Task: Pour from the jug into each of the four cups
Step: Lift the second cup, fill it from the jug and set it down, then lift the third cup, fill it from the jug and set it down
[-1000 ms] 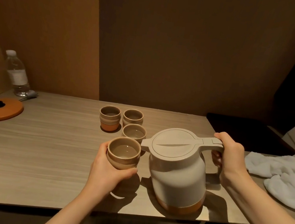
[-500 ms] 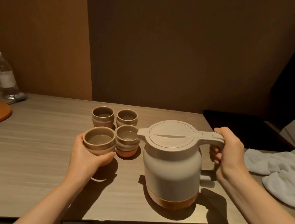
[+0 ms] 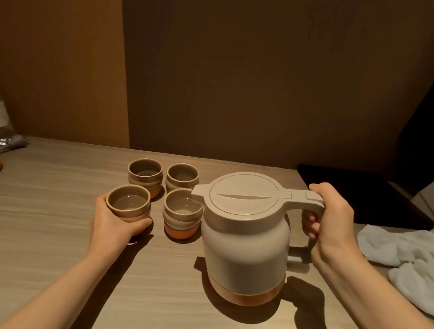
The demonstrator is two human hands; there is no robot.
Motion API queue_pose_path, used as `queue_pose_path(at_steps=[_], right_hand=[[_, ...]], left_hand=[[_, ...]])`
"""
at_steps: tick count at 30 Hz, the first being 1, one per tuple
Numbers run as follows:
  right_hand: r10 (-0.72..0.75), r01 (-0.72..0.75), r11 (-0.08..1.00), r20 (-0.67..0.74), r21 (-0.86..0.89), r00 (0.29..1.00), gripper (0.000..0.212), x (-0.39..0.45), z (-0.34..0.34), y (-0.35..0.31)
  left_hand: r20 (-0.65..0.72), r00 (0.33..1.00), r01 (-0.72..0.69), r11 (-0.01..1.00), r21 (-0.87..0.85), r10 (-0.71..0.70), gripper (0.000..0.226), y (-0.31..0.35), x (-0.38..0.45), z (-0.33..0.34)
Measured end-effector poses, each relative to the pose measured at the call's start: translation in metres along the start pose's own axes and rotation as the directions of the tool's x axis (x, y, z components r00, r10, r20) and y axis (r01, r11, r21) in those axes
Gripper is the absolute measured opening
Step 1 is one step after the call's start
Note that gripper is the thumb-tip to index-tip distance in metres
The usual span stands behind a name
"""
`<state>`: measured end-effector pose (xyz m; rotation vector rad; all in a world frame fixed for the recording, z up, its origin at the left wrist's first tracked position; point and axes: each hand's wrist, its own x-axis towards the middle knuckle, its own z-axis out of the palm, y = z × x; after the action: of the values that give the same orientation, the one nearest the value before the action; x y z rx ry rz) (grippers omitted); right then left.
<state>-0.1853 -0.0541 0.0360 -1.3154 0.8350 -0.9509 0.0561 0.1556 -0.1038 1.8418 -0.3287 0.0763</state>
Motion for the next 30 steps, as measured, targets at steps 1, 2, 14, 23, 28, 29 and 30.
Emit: queue_pose_path(at_steps=[1, 2, 14, 23, 28, 29, 30], right_hand=[[-0.001, 0.001, 1.000, 0.002, -0.004, 1.000, 0.033, 0.001, 0.001, 0.000], [-0.004, 0.004, 1.000, 0.003, -0.010, 1.000, 0.032, 0.002, 0.002, 0.001], [-0.005, 0.005, 1.000, -0.012, 0.003, 1.000, 0.033, -0.002, 0.003, 0.003], [0.010, -0.010, 1.000, -0.024, 0.014, 1.000, 0.032, -0.009, -0.006, 0.000], [0.007, -0.006, 0.999, -0.035, 0.031, 0.999, 0.032, -0.008, -0.011, -0.004], [0.005, -0.004, 0.999, -0.034, 0.035, 0.999, 0.032, -0.007, -0.012, -0.006], [0.002, -0.001, 0.999, -0.033, 0.038, 0.999, 0.032, -0.006, -0.013, -0.007]], left_hand=[[0.001, 1.000, -0.003, 1.000, 0.003, 0.003, 0.098, -0.002, 0.000, 0.001], [0.003, 1.000, -0.007, 1.000, 0.004, 0.007, 0.098, -0.004, -0.001, 0.002], [0.067, 0.998, -0.018, 1.000, -0.007, 0.018, 0.106, -0.003, -0.010, -0.003], [-0.119, 0.988, -0.099, 0.995, 0.032, 0.102, 0.087, 0.016, -0.028, -0.020], [-0.111, 0.962, -0.247, 0.969, 0.029, 0.248, 0.057, 0.056, -0.025, -0.013], [-0.106, 0.958, -0.267, 0.963, 0.026, 0.268, 0.053, 0.064, -0.023, -0.009], [-0.103, 0.953, -0.285, 0.958, 0.023, 0.285, 0.049, 0.072, -0.020, -0.005]])
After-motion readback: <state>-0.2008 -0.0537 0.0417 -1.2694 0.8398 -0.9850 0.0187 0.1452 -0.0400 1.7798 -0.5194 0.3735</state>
